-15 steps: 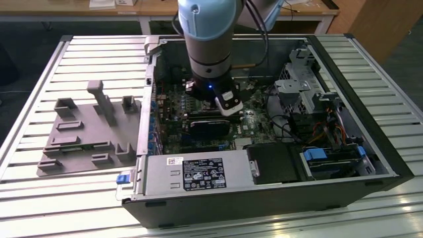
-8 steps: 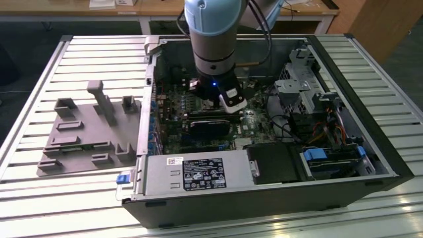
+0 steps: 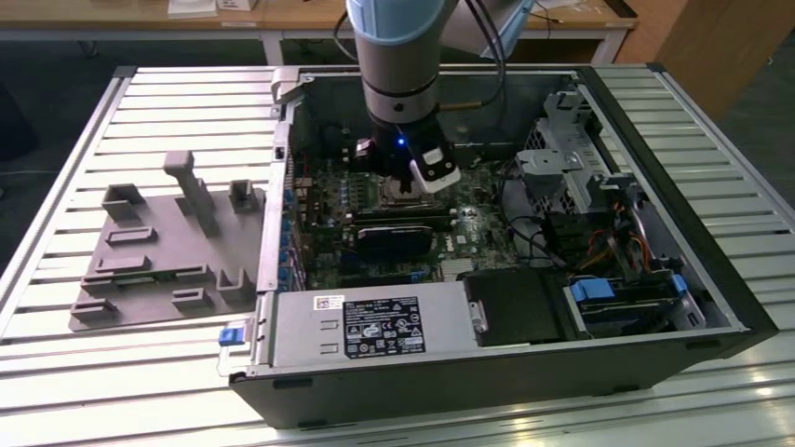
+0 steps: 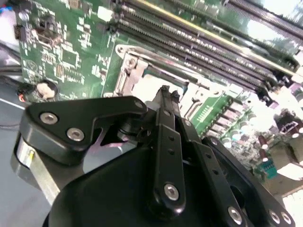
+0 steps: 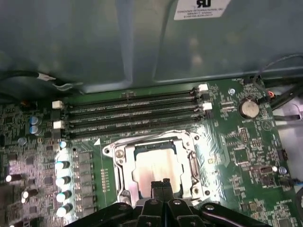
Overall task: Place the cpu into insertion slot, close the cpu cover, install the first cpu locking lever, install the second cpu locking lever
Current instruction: 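Install the second cpu locking lever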
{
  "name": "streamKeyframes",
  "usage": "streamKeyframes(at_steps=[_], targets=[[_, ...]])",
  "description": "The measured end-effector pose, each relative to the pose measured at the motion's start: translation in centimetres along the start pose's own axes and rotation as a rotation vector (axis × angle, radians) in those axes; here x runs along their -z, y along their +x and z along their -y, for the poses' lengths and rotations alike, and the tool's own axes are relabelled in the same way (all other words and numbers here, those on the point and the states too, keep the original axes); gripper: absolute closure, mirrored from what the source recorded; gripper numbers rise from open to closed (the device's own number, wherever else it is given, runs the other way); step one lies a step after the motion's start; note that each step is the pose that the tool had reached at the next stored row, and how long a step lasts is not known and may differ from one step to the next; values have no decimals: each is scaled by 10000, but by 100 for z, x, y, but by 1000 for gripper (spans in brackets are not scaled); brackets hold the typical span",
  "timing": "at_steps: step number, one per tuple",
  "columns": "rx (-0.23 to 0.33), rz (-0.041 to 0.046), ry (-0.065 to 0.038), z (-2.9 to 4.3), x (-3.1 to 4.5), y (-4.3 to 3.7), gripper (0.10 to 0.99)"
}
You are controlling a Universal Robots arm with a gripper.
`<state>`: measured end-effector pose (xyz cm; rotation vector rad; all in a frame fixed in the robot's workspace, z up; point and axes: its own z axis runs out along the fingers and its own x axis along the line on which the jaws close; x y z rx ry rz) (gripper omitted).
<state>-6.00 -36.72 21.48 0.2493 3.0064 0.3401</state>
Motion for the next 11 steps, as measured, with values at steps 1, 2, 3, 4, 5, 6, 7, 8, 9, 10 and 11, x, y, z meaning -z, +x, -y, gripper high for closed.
streamKeyframes(at_steps=[1,2,3,4,5,6,7,8,9,10,11], targets=[[9,11,72,-21,-5,3,980],[17,19,131,-41,-9,6,980],[22,26,174,-58,-13,8,980],[26,30,200,-69,-16,10,980],[27,32,213,-75,-17,10,980],[28,32,217,-75,-17,10,980],[29,32,216,-75,-17,10,980],[27,32,218,-75,-17,11,980],[28,32,219,-75,-17,11,980],[28,33,218,-75,-17,11,980],[28,33,218,-75,-17,11,980]])
